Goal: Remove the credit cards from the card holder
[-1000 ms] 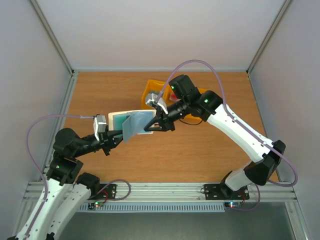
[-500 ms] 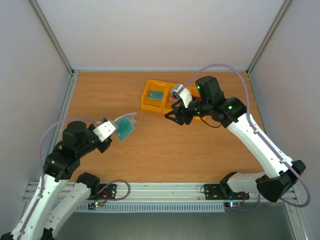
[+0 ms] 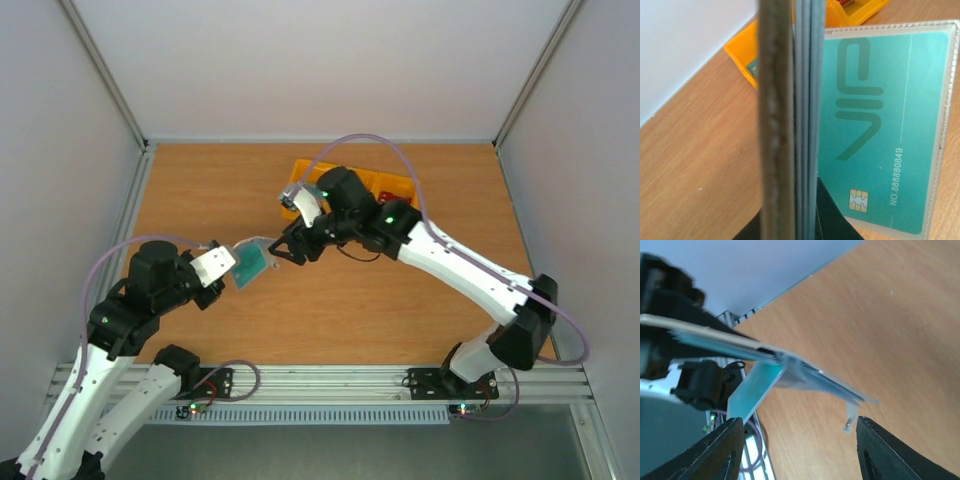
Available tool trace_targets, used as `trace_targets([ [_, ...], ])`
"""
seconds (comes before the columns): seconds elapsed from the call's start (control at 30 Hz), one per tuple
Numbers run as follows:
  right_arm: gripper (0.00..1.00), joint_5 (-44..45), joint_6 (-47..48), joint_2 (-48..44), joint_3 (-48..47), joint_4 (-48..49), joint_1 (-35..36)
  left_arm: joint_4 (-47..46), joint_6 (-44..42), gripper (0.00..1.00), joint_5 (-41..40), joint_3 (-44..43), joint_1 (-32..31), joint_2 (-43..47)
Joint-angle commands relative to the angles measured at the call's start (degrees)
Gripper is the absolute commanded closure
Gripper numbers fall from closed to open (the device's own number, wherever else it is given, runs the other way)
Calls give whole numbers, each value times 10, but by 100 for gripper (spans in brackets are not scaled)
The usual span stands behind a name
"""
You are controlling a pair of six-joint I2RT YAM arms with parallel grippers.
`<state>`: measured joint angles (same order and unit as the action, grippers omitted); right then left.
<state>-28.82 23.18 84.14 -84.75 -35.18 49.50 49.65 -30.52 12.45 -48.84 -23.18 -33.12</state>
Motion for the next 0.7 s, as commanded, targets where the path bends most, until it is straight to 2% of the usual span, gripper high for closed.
trace_targets([
  [0.0, 33, 92, -140, 49, -44, -8, 36, -46, 28, 100, 7, -7, -3, 5],
  [0.1, 31, 55, -166, 66, -44, 16, 41, -48, 35, 100, 12, -2, -3, 3],
  [0.23, 36, 31, -160, 82, -57, 24, 52, -49, 37, 100, 7, 1, -4, 9],
  [0.37, 55, 1, -158, 107, -62, 14, 53, -47, 48, 100, 14, -1, -4, 12],
  [0.57, 94, -11, -88, 90, -60, -15, 49, -38, 121, 100, 112, -11, -2, 18],
  [0.6, 98, -16, -63, 82, -57, -26, 44, -38, 133, 100, 142, -11, -2, 21],
  [0.67, 99, -49, -15, 64, -39, -38, 26, -46, 161, 100, 216, -12, 0, 30],
])
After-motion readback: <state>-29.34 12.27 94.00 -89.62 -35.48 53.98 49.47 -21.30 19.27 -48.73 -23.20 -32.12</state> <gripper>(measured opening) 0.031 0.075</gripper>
